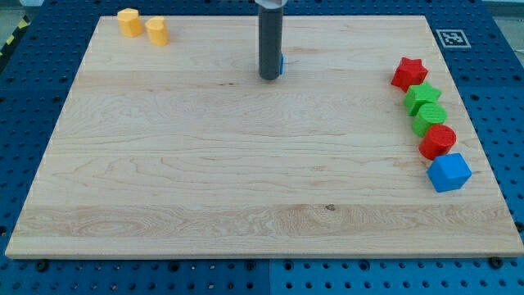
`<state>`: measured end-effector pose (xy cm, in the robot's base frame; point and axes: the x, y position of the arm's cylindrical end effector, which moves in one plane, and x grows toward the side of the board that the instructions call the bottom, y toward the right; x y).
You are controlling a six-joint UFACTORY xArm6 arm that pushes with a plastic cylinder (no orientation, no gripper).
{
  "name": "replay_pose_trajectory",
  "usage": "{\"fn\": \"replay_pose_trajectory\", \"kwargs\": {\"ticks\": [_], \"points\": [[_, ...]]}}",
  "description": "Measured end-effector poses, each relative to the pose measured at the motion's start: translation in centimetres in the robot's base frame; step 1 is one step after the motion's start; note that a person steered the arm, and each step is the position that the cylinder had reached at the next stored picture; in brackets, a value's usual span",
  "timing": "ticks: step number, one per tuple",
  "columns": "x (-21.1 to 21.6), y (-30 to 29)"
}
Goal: Slide the blue triangle into the heart
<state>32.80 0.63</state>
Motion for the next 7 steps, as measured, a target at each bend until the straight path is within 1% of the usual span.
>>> {"fn": "replay_pose_trajectory", "kwargs": {"ticks": [1,2,3,4,5,7], "points": [[-0.4,1.2],[-0.1,4.3],[-2.3,5.6],[-4.3,5.5],[-4.7,4.9],[-4.2,3.7]]}}
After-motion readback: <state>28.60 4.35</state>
